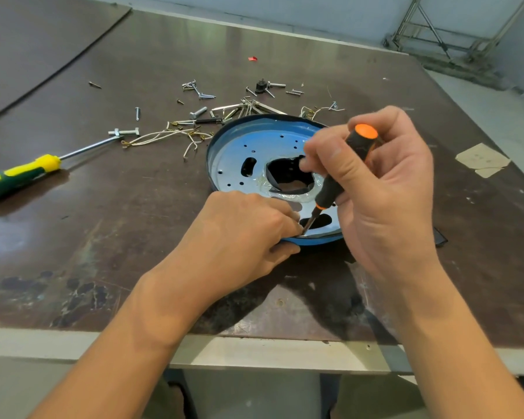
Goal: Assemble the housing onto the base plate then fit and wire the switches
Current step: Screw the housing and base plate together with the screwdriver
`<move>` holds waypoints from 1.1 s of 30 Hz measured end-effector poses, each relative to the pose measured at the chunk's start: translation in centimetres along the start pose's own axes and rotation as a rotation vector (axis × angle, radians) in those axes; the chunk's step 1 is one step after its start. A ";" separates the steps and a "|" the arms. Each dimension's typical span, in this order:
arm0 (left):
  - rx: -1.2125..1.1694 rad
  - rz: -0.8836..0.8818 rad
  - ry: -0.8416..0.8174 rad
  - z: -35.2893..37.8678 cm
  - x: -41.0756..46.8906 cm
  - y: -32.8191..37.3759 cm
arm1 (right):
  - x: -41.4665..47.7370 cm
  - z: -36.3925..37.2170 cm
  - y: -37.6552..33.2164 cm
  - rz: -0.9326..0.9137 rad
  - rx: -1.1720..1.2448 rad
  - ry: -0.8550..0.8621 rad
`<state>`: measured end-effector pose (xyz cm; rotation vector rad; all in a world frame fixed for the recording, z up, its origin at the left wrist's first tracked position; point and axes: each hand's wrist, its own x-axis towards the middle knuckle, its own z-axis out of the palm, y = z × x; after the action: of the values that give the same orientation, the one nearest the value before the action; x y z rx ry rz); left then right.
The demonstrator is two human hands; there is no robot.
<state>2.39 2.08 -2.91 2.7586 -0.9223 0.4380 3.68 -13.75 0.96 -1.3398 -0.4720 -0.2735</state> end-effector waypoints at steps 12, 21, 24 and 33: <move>0.012 0.005 0.002 0.2 0.1 -0.1 | 0.2 -0.4 0.4 0.013 0.047 0.007; 0.020 0.014 -0.003 0.3 0.1 -0.2 | 0.3 -1.0 0.0 0.048 0.019 -0.039; 0.003 0.008 0.014 0.2 0.0 -0.1 | 0.5 -1.0 0.1 0.030 0.052 -0.002; -0.020 0.009 0.022 0.1 -0.1 0.0 | 0.7 -1.1 0.1 0.088 0.114 0.010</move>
<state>2.37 2.11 -3.04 2.7270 -0.9290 0.4574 4.51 -14.76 0.98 -1.2442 -0.4130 -0.1781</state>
